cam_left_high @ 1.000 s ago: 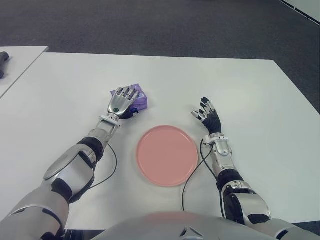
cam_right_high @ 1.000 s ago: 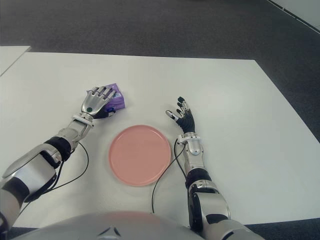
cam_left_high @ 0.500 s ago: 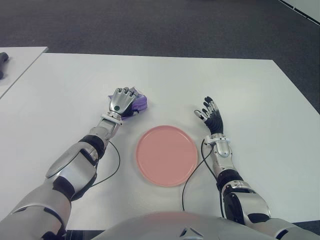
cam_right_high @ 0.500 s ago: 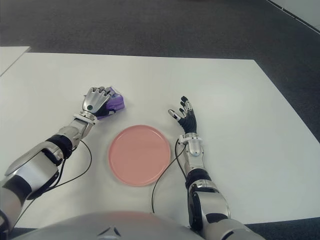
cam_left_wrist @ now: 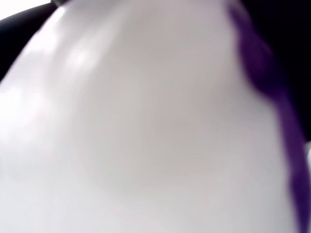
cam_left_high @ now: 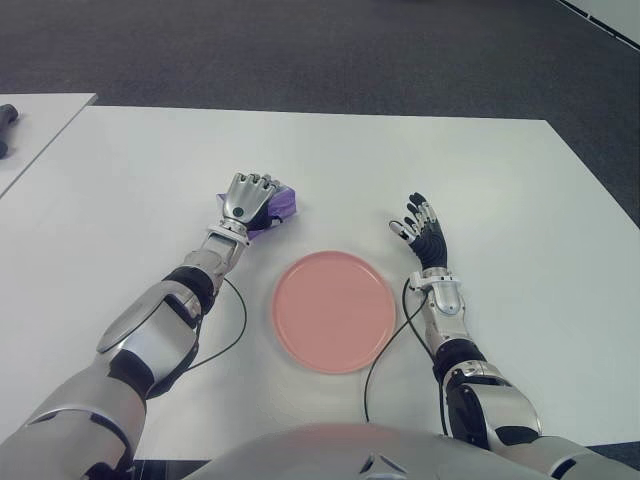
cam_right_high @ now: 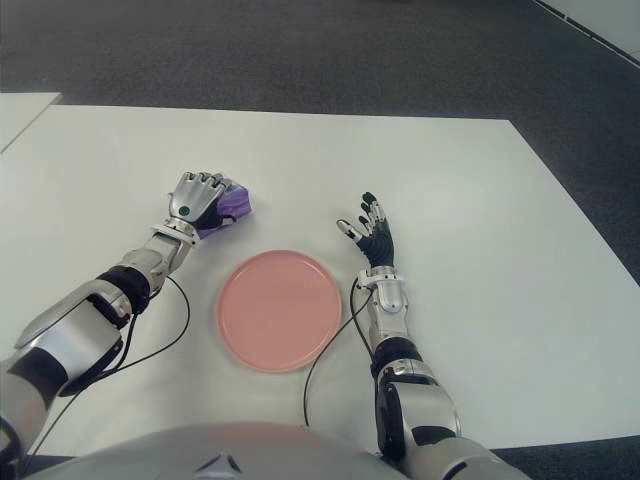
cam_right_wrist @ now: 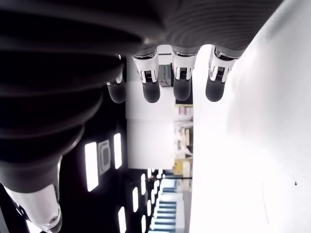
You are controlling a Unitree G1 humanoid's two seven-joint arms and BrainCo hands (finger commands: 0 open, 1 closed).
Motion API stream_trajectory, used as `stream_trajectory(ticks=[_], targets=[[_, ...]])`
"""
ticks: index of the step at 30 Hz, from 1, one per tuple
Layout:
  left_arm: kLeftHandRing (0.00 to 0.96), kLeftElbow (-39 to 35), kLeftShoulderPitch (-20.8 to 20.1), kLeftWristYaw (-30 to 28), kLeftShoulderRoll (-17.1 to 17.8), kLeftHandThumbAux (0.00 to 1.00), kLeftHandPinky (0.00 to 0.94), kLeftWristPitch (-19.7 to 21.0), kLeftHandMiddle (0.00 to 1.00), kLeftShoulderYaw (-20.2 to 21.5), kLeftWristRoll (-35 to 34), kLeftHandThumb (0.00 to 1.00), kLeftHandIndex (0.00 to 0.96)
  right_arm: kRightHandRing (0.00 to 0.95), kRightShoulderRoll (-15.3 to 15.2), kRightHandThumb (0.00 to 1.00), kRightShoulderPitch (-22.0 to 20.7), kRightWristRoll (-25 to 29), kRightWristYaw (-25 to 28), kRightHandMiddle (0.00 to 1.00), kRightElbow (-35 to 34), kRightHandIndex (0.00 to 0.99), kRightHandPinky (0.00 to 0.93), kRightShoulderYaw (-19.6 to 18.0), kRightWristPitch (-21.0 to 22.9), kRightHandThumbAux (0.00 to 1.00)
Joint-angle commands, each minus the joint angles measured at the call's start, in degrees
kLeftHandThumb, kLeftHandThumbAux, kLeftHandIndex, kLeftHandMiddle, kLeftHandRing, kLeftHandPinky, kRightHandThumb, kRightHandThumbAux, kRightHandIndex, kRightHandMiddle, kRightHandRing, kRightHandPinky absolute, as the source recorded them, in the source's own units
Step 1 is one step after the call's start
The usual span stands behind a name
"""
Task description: Put the tissue paper into the plate.
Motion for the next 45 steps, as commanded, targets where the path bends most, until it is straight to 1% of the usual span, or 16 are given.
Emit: stream_trajectory(ticks=[1,8,13,24,27,29,30,33,37,39,40,42,43,45], targets=[[0.849,0.9,2.3,-3.1,0.1,0.7,0.815,-1.7,0.855,-0.7,-0.1,0.747,0.441,0.0,0.9,0.074,3.0,1.5,1.7,0.0,3.6,0.0,0.0,-0.8,0.6,0.685],[0.852,0.6,2.1,-3.0,0.8,0.699,0.821,-1.9,0.86,-1.3,0.5,0.749,0.442,0.0,0.4,0.036,2.4,1.3,3.0,0.0,4.8,0.0,0.0,-1.0,-0.3,0.686],[0.853,0.7,2.2,-3.0,0.6,0.699,0.81,-2.6,0.862,-0.8,-0.2,0.75,0.442,0.0,0.2,0.021,2.1,1.3,3.9,0.0,5.6,0.0,0.0,-1.1,-0.8,0.683],[0.854,0.7,1.9,-1.8,0.4,0.699,0.816,-2.1,0.864,0.3,-0.7,0.75,0.442,0.0,-0.1,0.022,1.5,0.7,3.5,0.0,6.7,0.0,0.0,-1.0,-1.1,0.692],[0.855,-0.3,1.5,-1.4,0.7,0.699,0.814,-2.0,0.866,0.9,-1.1,0.75,0.442,0.0,0.0,0.025,1.4,1.1,4.0,0.0,6.8,0.0,0.0,-1.2,-1.2,0.696],[0.856,-3.4,0.4,-1.8,1.7,0.699,0.813,-1.9,0.866,1.8,-1.5,0.75,0.442,0.0,0.0,0.024,1.4,1.3,4.5,0.0,6.8,0.0,0.0,-1.3,-1.2,0.7],[0.855,-7.3,0.0,-2.3,3.0,0.699,0.811,-1.8,0.865,2.7,-1.6,0.75,0.442,0.0,-0.1,0.023,1.4,1.3,4.4,0.0,6.8,0.0,0.0,-1.3,-1.2,0.703],[0.855,-15.2,0.2,-3.4,5.5,0.699,0.8,-1.3,0.865,4.7,-1.5,0.75,0.442,0.0,-0.1,0.021,1.4,0.9,3.9,0.0,6.9,0.0,0.0,-1.2,-1.2,0.704],[0.853,-24.5,2.3,-3.9,7.0,0.699,0.788,-0.4,0.864,7.4,-1.5,0.751,0.442,0.0,-0.2,0.018,1.4,0.6,3.5,0.0,6.9,0.0,0.0,-1.0,-0.9,0.703],[0.852,-32.4,3.9,-5.6,7.7,0.698,0.798,0.5,0.864,9.4,-1.7,0.752,0.442,0.0,-0.2,0.019,1.4,0.6,3.2,0.0,6.9,0.0,0.0,-1.0,-0.4,0.705],[0.851,-38.1,5.1,-7.4,8.0,0.698,0.805,1.1,0.864,10.6,-1.9,0.752,0.443,0.0,-0.2,0.021,1.3,0.5,2.8,0.0,6.8,0.0,0.0,-0.9,0.0,0.705],[0.852,-46.5,7.1,-10.3,8.4,0.697,0.82,1.7,0.865,12.1,-2.2,0.752,0.443,0.0,-0.2,0.025,1.3,0.4,2.1,0.0,6.7,0.0,0.0,-1.0,0.6,0.707],[0.855,-49.5,7.9,-11.3,8.5,0.697,0.83,1.8,0.867,12.6,-2.3,0.752,0.443,0.0,-0.1,0.029,1.3,0.3,1.7,0.0,6.7,0.0,0.0,-1.0,0.9,0.709],[0.857,-53.1,9.0,-12.5,8.6,0.697,0.839,1.9,0.868,13.3,-2.3,0.752,0.443,0.0,-0.1,0.033,1.3,0.2,1.2,0.0,6.6,0.0,0.0,-1.0,1.2,0.71]])
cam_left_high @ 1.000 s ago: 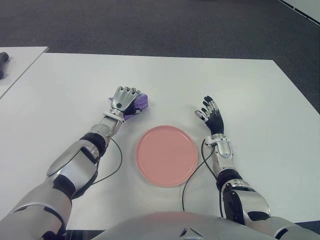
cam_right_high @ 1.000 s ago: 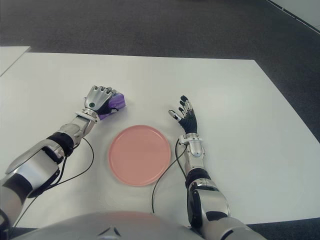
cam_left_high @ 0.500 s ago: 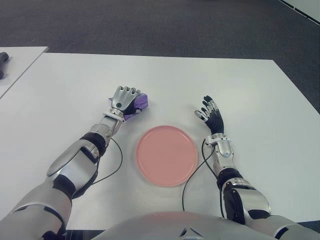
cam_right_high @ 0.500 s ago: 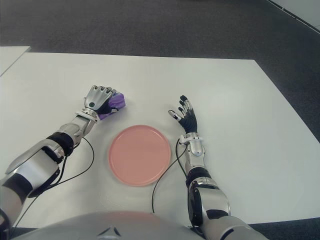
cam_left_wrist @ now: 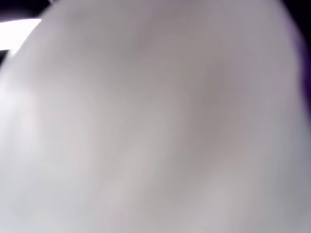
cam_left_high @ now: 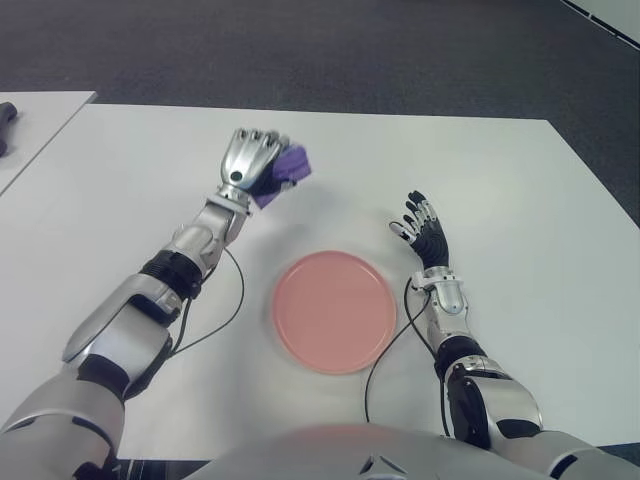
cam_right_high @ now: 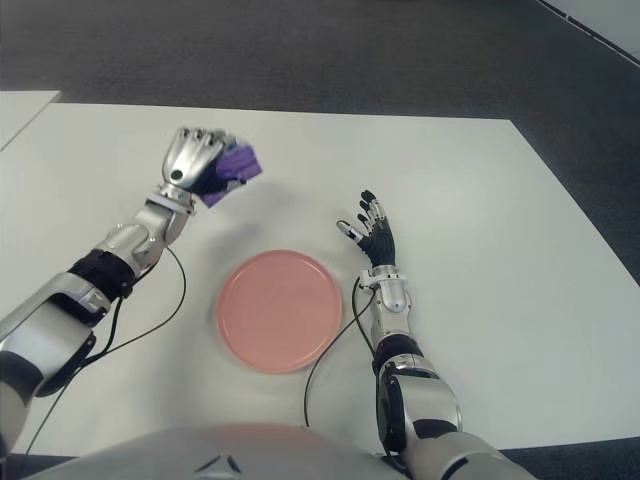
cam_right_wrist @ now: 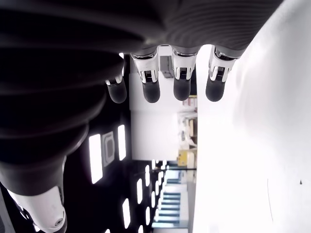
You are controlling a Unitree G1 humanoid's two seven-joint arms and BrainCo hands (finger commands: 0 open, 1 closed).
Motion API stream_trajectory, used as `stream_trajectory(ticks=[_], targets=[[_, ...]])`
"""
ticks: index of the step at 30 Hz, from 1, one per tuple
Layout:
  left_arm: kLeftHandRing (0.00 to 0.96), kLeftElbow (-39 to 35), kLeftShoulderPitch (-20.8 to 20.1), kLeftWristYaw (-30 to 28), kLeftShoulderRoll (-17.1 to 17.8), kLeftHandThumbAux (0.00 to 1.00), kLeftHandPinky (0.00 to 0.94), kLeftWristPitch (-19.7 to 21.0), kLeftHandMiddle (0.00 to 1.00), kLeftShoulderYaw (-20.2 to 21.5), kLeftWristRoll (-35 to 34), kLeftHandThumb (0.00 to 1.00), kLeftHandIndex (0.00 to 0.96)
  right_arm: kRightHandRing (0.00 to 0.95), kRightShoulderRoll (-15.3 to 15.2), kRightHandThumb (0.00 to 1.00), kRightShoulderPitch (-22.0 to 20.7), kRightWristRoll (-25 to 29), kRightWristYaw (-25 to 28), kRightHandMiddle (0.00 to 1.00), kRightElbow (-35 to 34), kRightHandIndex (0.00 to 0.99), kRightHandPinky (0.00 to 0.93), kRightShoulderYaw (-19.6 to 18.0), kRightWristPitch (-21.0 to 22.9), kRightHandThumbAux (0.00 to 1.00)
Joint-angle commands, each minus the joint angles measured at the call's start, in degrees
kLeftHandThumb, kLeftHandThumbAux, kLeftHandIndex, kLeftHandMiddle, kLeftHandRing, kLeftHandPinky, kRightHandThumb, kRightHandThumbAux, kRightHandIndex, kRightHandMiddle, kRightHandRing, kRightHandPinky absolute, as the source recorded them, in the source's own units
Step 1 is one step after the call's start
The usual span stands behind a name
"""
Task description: Put the tissue paper into the plate.
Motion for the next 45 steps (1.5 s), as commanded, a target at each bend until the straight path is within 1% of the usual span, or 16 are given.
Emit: stream_trajectory(ticks=[1,3,6,8,10,14,18,21,23,26,31,35,38,41,45], targets=[[0.858,-21.4,7.6,-7.4,1.2,0.697,0.842,0.5,0.869,3.5,-0.9,0.752,0.443,0.0,0.8,0.036,3.7,-0.6,-2.4,0.0,3.1,0.0,0.0,0.1,4.3,0.711],[0.863,-25.4,9.1,-8.4,1.3,0.696,0.855,-0.4,0.871,3.9,-0.9,0.752,0.443,0.0,0.9,0.053,3.7,-0.8,-3.0,0.0,3.0,0.0,0.0,0.2,4.4,0.712],[0.866,-28.6,10.6,-10.0,1.3,0.696,0.861,-1.1,0.872,4.4,-1.0,0.753,0.443,0.0,0.8,0.063,3.6,-0.8,-3.1,0.0,3.1,0.0,0.0,0.3,4.4,0.713],[0.866,-32.3,12.6,-12.9,1.8,0.695,0.854,-4.5,0.871,4.0,-3.4,0.753,0.444,0.0,0.9,0.076,3.5,-0.6,-3.2,0.0,3.1,0.0,0.0,0.2,4.8,0.718],[0.865,-34.2,14.0,-14.8,2.0,0.695,0.851,-7.4,0.868,3.7,-4.9,0.753,0.444,0.0,1.0,0.087,3.5,-0.6,-3.7,0.0,3.1,0.0,0.002,0.2,4.8,0.722],[0.861,-34.7,14.7,-16.8,2.9,0.695,0.847,-12.4,0.861,3.7,-4.5,0.753,0.444,0.0,1.2,0.101,3.5,-0.8,-4.3,0.0,3.0,0.0,0.001,0.4,4.4,0.723],[0.858,-34.6,15.3,-17.0,3.1,0.695,0.843,-17.0,0.855,2.6,-0.7,0.754,0.444,0.0,1.1,0.106,3.7,-0.6,-3.5,0.0,2.7,0.0,0.0,0.5,4.9,0.726],[0.855,-34.7,15.2,-17.5,3.5,0.695,0.835,-19.7,0.85,3.0,0.4,0.753,0.444,0.0,1.1,0.099,4.0,-0.5,-3.2,0.0,2.1,0.0,0.0,0.5,5.3,0.736],[0.852,-35.6,16.0,-18.4,3.5,0.695,0.826,-20.8,0.847,3.0,0.8,0.752,0.444,0.0,1.1,0.091,4.1,-0.4,-3.2,0.0,1.9,0.0,0.001,0.4,5.4,0.739],[0.847,-38.1,18.9,-21.0,3.5,0.695,0.822,-21.9,0.841,2.5,0.7,0.751,0.444,0.0,1.3,0.076,4.2,0.0,-2.8,0.0,1.7,0.0,0.006,0.2,5.7,0.735],[0.845,-40.4,22.4,-24.2,3.1,0.696,0.84,-23.6,0.838,1.8,1.0,0.749,0.444,0.0,1.7,0.056,4.3,0.8,-2.1,0.0,1.2,0.0,0.037,-0.1,6.0,0.728],[0.845,-40.6,23.7,-25.8,3.0,0.695,0.85,-24.6,0.838,1.7,2.7,0.748,0.444,0.0,1.8,0.049,4.4,0.3,-2.8,0.001,0.9,0.0,0.054,0.0,5.6,0.737],[0.845,-39.5,24.5,-28.4,3.6,0.695,0.858,-25.1,0.837,0.6,4.6,0.748,0.444,0.001,1.7,0.039,4.6,-0.6,-4.0,0.004,0.8,0.0,0.057,0.4,5.1,0.751],[0.845,-38.9,24.8,-29.9,3.7,0.695,0.862,-25.4,0.837,0.3,5.5,0.748,0.444,0.0,1.6,0.022,4.8,-1.0,-4.4,0.004,0.6,0.0,0.038,0.7,5.1,0.756],[0.845,-37.6,25.2,-33.4,4.5,0.695,0.865,-26.7,0.837,-0.6,5.8,0.747,0.444,0.0,1.8,0.012,4.9,-1.2,-5.1,0.001,0.7,0.0,0.014,0.7,5.2,0.757]])
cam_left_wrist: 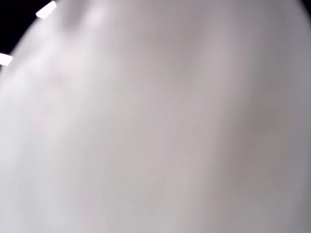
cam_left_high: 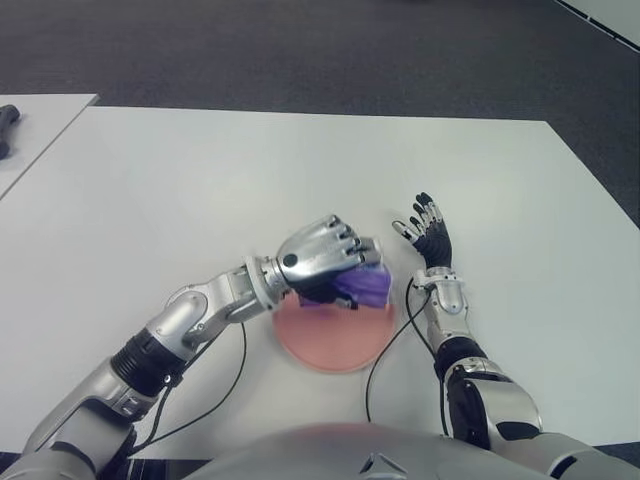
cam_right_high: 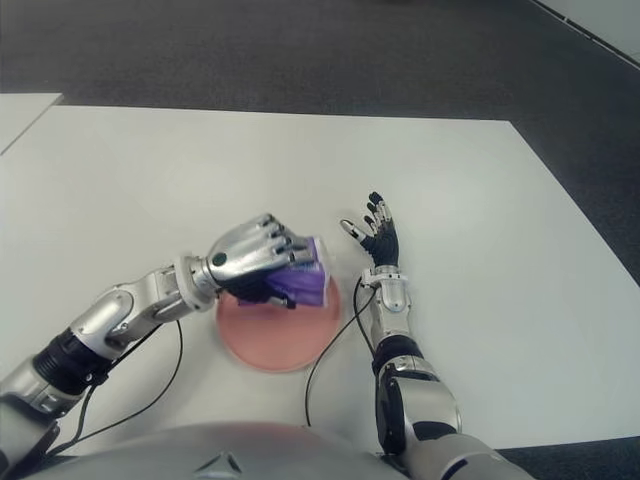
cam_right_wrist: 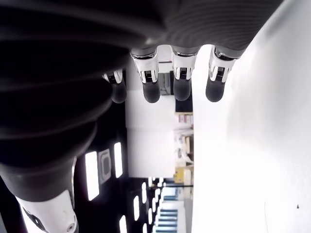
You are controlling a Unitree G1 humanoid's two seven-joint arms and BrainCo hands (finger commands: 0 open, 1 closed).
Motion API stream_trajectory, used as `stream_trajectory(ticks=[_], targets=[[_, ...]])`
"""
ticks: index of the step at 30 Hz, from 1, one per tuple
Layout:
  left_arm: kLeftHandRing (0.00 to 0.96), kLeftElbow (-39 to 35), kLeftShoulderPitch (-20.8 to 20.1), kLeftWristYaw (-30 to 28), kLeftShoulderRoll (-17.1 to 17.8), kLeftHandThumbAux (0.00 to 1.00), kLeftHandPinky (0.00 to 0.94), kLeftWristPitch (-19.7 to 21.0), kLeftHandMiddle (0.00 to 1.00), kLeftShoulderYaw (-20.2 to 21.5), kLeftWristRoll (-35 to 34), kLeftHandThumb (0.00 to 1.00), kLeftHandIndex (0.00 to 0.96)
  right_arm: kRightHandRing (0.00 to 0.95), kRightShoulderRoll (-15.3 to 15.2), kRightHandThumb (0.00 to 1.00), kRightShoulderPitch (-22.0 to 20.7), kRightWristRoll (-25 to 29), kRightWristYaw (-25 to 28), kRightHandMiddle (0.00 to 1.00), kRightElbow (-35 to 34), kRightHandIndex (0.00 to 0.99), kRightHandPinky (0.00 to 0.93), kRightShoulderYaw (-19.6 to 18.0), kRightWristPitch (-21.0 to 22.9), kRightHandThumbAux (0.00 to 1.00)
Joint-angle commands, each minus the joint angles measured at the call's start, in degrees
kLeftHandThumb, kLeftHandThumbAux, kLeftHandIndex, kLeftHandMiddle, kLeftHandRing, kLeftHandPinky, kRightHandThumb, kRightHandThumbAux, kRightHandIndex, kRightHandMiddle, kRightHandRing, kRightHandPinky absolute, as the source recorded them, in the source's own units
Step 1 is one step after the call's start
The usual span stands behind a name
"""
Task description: Put the tissue paper into the plate.
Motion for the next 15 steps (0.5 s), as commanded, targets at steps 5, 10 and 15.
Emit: stream_trajectory(ticks=[5,10,15], targets=[[0.846,2.0,0.5,-9.4,2.0,0.695,0.863,-2.4,0.837,-1.5,-1.3,0.748,0.444,0.0,1.2,0.038,3.5,1.2,1.1,0.0,2.7,0.0,0.001,-0.4,3.2,0.759],[0.848,2.7,0.2,-12.2,2.0,0.695,0.865,-3.2,0.84,-1.9,-0.8,0.749,0.444,0.0,0.9,0.079,3.5,0.9,1.4,0.0,2.9,0.0,0.0,-0.1,3.3,0.757],[0.851,3.7,0.4,-13.2,1.5,0.695,0.866,-4.0,0.844,-2.1,-1.3,0.749,0.444,0.0,0.6,0.097,3.5,0.1,0.4,0.0,2.9,0.0,0.0,0.2,2.8,0.755]])
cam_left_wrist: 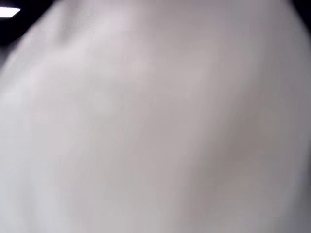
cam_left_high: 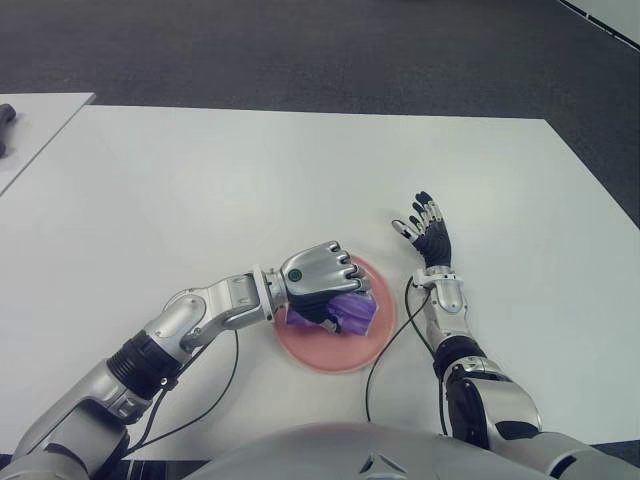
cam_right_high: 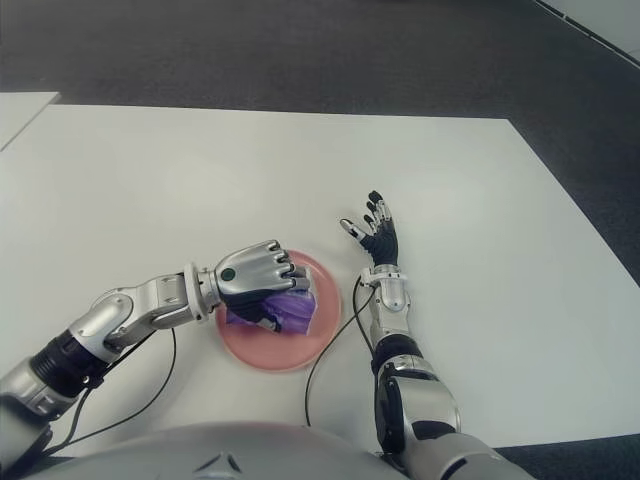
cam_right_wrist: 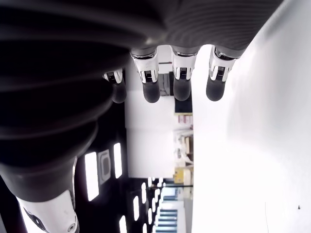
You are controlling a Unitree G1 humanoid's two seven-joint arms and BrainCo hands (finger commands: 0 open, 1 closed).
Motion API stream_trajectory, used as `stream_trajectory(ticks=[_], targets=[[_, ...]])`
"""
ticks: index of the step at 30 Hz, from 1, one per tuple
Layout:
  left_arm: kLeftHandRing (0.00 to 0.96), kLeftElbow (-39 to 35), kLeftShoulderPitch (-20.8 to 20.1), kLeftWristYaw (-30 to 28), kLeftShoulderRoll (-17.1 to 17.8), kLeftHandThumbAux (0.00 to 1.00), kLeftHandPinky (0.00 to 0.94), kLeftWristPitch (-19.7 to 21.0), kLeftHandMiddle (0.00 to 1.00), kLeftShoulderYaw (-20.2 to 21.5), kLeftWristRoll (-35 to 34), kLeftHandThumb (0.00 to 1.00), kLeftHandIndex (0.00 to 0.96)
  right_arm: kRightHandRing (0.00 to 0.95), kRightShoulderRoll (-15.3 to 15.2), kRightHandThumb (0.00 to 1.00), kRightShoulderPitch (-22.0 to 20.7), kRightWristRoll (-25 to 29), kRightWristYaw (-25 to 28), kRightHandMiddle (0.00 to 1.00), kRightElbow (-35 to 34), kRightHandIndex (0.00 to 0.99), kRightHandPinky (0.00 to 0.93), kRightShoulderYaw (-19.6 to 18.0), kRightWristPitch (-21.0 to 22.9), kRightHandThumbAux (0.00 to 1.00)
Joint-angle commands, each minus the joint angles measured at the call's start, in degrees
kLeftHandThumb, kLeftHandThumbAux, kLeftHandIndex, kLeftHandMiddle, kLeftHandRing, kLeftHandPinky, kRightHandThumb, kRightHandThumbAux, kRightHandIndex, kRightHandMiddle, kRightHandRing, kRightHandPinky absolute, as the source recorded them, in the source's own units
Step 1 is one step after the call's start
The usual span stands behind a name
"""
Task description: Put the tissue paper into the plate.
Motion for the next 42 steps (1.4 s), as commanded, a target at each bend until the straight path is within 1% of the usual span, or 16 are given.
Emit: stream_trajectory(ticks=[1,11,14,16,19,24,25,27,28,29,30,31,32,35,38,42], targets=[[0.851,1.9,0.5,-2.3,-0.1,0.695,0.866,-0.7,0.845,-0.7,-0.5,0.749,0.444,0.0,0.5,0.098,3.4,-0.7,-0.8,0.0,2.7,0.0,0.0,0.5,2.5,0.753],[0.856,3.4,1.4,-2.7,-0.8,0.695,0.866,-1.1,0.853,-1.0,-1.2,0.75,0.444,0.0,0.3,0.105,2.9,-0.9,-0.6,0.0,3.0,0.0,0.0,0.8,3.1,0.723],[0.856,4.4,1.5,-1.3,-0.9,0.695,0.869,-0.8,0.854,-1.4,1.1,0.749,0.444,0.0,-0.1,0.108,3.0,-1.5,-1.1,0.0,3.3,0.0,0.0,1.1,2.9,0.726],[0.857,5.2,1.7,0.6,-1.1,0.696,0.872,-0.5,0.855,-1.7,2.9,0.748,0.444,0.0,-0.2,0.106,3.0,-1.5,-1.1,0.0,3.4,0.0,0.0,1.2,2.9,0.726],[0.858,6.6,1.9,7.4,-1.7,0.696,0.875,0.2,0.855,-2.1,7.3,0.747,0.444,0.0,0.0,0.102,3.2,-1.0,-0.7,0.0,3.2,0.0,0.0,1.2,2.8,0.729],[0.814,9.3,2.1,16.6,-2.7,0.696,0.783,1.1,0.822,-3.0,11.7,0.735,0.443,0.0,0.3,0.102,3.4,-0.5,-0.6,0.0,2.6,0.0,0.0,1.0,2.3,0.73],[0.783,9.9,2.0,18.1,-2.9,0.698,0.742,1.1,0.798,-3.3,12.2,0.721,0.44,0.0,0.3,0.104,3.4,-0.5,-0.6,0.0,2.5,0.0,0.0,1.0,2.3,0.727],[0.756,10.9,1.7,18.8,-2.9,0.7,0.706,0.9,0.777,-3.7,11.9,0.708,0.437,0.0,0.3,0.107,3.5,-0.7,-0.8,0.0,2.5,0.0,0.0,1.1,2.2,0.725],[0.526,11.6,0.8,16.9,-2.1,0.64,0.492,0.0,0.566,-3.4,10.4,0.517,0.385,0.0,0.1,0.108,3.5,-1.1,-1.1,0.0,2.6,0.0,0.0,1.3,2.3,0.724],[0.336,12.1,0.1,15.6,-1.5,0.578,0.315,-0.6,0.368,-3.3,9.3,0.36,0.275,0.0,0.0,0.105,3.5,-1.3,-1.3,0.0,2.6,0.0,0.0,1.4,2.4,0.726],[0.269,12.2,-0.4,13.6,-0.8,0.556,0.251,-0.9,0.298,-3.1,8.4,0.304,0.235,0.0,-0.1,0.104,3.5,-1.6,-1.5,0.0,2.6,0.0,0.0,1.5,2.6,0.726],[0.172,12.0,-0.6,12.2,-0.4,0.512,0.161,-1.0,0.191,-3.1,7.8,0.208,0.15,0.0,-0.2,0.093,3.5,-1.7,-1.6,0.0,2.6,0.0,0.0,1.6,2.9,0.731],[0.11,11.8,-0.6,11.3,-0.3,0.48,0.103,-1.0,0.122,-3.1,7.6,0.142,0.096,0.0,-0.2,0.081,3.5,-1.7,-1.7,0.0,2.6,0.0,0.0,1.7,3.1,0.737],[0.036,11.8,-0.8,9.7,-0.3,0.433,0.033,-1.1,0.039,-3.0,6.0,0.053,0.031,0.0,-0.3,0.057,3.4,-1.5,-1.7,0.0,2.6,0.0,0.004,1.7,3.3,0.75],[0.011,11.8,-0.8,8.5,-0.4,0.397,0.01,-1.2,0.012,-2.7,4.3,0.017,0.01,0.0,-0.2,0.034,3.4,-1.2,-1.4,0.0,2.6,0.0,0.006,1.8,3.2,0.761],[0.002,10.9,-0.4,6.8,-0.7,0.364,0.002,-0.8,0.002,-2.1,1.8,0.003,0.001,0.0,-0.2,0.007,3.5,-0.8,-0.7,0.0,2.4,0.0,0.009,1.8,2.7,0.77]])
